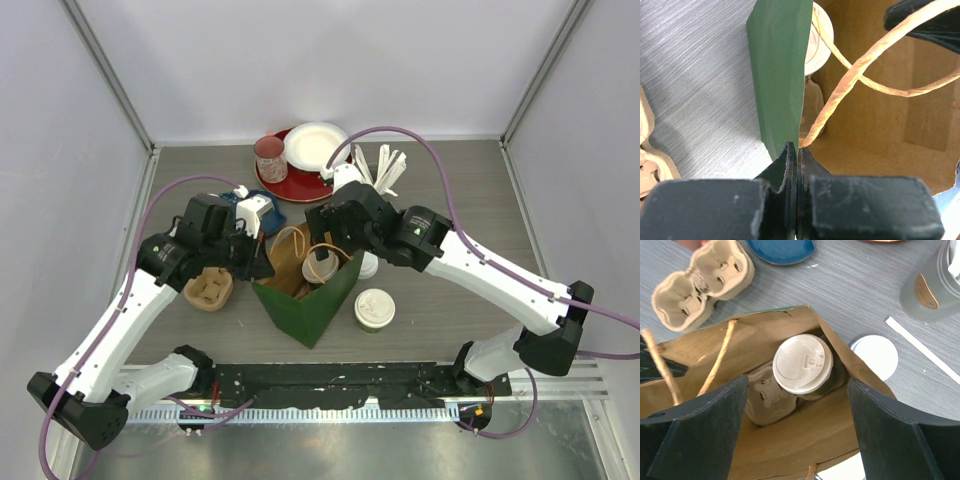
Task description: Pack the takeout coffee
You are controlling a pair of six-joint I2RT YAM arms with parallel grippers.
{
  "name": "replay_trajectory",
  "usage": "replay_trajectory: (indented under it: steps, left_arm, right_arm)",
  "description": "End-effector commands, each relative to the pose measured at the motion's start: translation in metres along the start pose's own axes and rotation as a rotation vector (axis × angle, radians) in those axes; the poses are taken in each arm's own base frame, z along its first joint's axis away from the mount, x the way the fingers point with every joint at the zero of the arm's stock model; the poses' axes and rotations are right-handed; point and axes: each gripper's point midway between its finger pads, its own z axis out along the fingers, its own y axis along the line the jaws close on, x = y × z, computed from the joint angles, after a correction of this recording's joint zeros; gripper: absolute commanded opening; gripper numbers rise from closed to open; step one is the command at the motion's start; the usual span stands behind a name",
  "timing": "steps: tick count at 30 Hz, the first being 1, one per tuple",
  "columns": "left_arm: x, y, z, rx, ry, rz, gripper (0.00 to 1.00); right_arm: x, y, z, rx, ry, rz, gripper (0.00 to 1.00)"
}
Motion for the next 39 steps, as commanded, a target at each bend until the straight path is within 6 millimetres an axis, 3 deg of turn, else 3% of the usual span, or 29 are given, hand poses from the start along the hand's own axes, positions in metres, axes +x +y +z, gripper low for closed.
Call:
replay_trajectory:
  steps: [1, 17, 28, 31, 34, 39]
  left_arm:
    - [-0.012, -0.003, -0.006, 0.002, -0.033, 0.037, 0.0]
    - [-0.012, -0.004, -0.007, 0.005, -0.034, 0.036, 0.0]
    - [-0.013, -0.005, -0.007, 0.007, -0.039, 0.037, 0.0]
    - [-0.013, -0.005, -0.008, 0.006, -0.041, 0.038, 0.0]
    - [-0.013, -0.005, -0.008, 0.007, -0.043, 0.037, 0.0]
    - [-0.015, -0.005, -0.007, 0.004, -0.047, 0.035, 0.0]
  right_arm:
    - [-0.029, 0.014, -0.015, -0.087, -0.131, 0.031, 0.86]
    - [-0.071, 0.032, -0.068, -0.264, -0.317, 0.101, 0.85]
    - [-0.1, 0.019, -0.122, -0.287, -0.429, 0.164, 0.86]
    - [-0.094, -0.01, -0.132, -0.156, -0.419, 0.211, 0.86]
    - [-0.071, -0.047, -0.138, 0.018, -0.353, 0.264, 0.86]
    - [0.003, -0.098, -0.145, 0.267, -0.163, 0.39, 0.86]
